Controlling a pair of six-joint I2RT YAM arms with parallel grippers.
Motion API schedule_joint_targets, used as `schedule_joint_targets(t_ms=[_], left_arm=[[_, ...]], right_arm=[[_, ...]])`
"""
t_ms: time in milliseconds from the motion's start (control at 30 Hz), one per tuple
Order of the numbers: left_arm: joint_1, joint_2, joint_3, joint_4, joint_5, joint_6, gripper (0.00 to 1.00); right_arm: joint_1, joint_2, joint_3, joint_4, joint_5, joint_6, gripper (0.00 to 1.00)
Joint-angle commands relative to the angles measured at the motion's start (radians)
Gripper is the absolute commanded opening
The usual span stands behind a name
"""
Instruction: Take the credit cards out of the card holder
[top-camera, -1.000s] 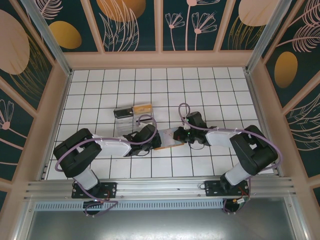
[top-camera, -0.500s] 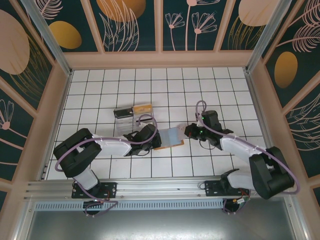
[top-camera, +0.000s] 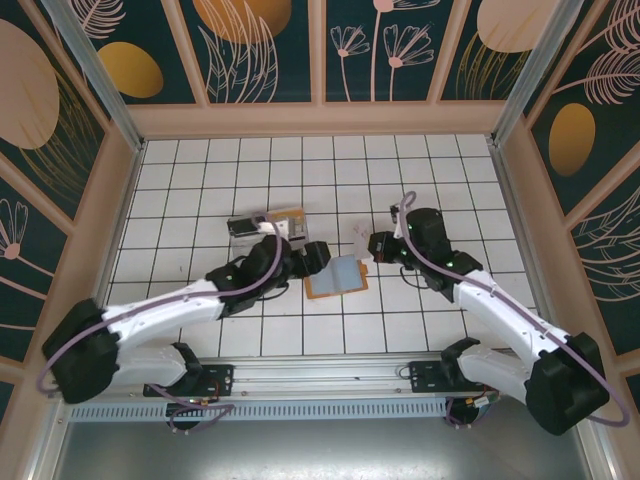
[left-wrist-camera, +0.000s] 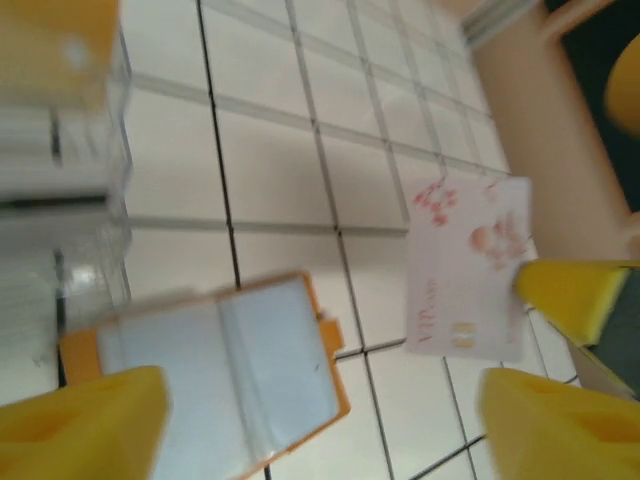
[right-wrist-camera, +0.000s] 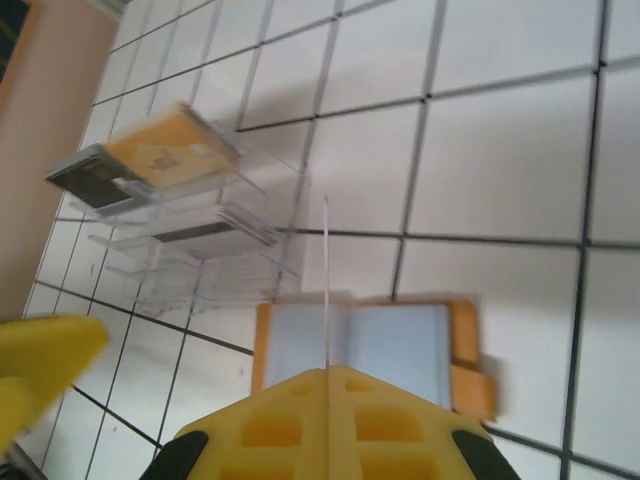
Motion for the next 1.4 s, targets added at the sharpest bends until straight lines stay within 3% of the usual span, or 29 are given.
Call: schedule_joint_targets(t_ms=[0,233,367,467,700,867,1367], left_arm=[[0.001,-0.144,-0.047,-0.116,-0.161,-0.001,0.99],[0.001,-0.453,-0.133,-0.271,-0.346,-0.013,0.99],[0.002,-0.579,-0.182,-0.309,-0.374,-0.02,0.99],[0.002,-0.637,-0.208,-0.332,-0.384,-0.019,0.99],[0.002,-0.7,-0.222,-0.373,-0.412,-0.005,0.99],[0.002,-0.75,-0.217,-0.408,-0.434,-0.004,0.99],[0.001,-0.815,-0.245,-0.455,-0.44,-0.033,0.99]], right_arm=[[0.108,0.058,0.127,-0.029,0.138,-0.126,0.0],[0.248,0.25,0.324,-0.038,0.23,-0.369,0.0],[0.31,0.34,0.385,-0.034,0.235,-0.645,0.0],[0.361,0.39,0.423,-0.056,0.249,-0.819,0.0],[0.51,0.474,0.425,-0.074,0.447,-1.227,0.0],[0.519,0.569,0.53,-0.181,0.433,-1.312,0.0],[0.519,0.693,0.574,-0.096,0.513,-1.462,0.0]])
